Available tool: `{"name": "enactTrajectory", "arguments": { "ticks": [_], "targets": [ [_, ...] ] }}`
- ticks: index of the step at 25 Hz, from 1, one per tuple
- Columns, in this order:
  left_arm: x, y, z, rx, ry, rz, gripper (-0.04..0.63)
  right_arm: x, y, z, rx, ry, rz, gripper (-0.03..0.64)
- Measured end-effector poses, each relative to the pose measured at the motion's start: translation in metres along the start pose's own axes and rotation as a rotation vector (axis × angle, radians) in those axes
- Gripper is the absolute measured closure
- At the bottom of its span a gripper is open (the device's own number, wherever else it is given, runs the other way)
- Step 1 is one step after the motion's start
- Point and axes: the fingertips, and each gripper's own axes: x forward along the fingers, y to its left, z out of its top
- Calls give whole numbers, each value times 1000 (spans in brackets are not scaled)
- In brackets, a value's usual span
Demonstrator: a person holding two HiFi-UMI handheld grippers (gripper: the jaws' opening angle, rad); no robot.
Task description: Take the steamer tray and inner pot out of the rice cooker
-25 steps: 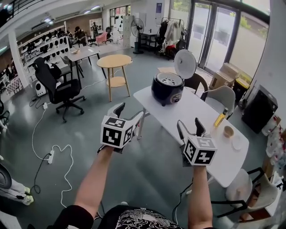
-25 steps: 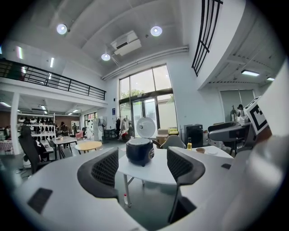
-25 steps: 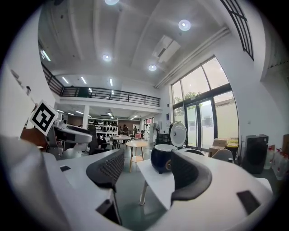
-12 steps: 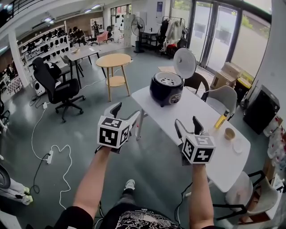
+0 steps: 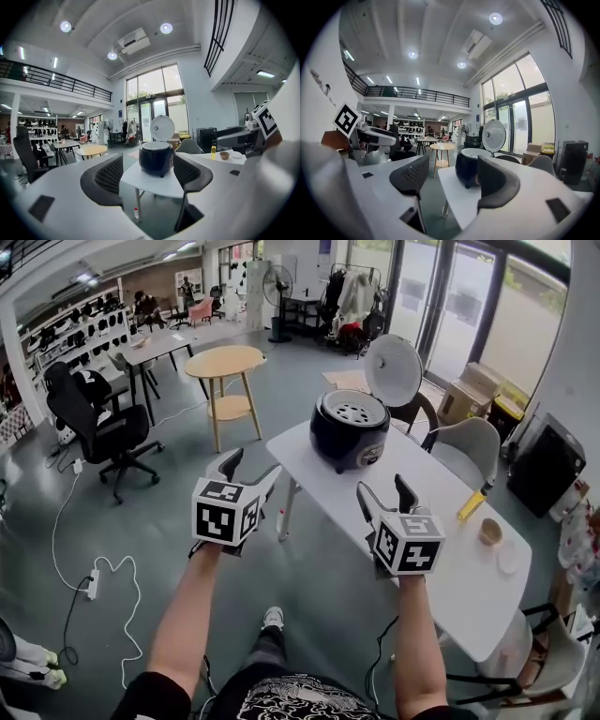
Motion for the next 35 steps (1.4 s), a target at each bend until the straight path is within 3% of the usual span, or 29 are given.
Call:
{"name": "enactTrajectory", "arguments": {
  "ticks": [7,17,25,35],
  "targets": [
    [133,85,24,-5,17,-64,267,146,-20,27,7,35,-34,295],
    [285,144,58,-3,36,-176,267,286,-70,64,-3,71,-104,295],
    [351,179,64,7,47,-240,267,357,-78,76,4,86,-139,295],
    [399,184,67,18,45,-291,267,393,-98,68,9,95,-174,295]
  ]
}}
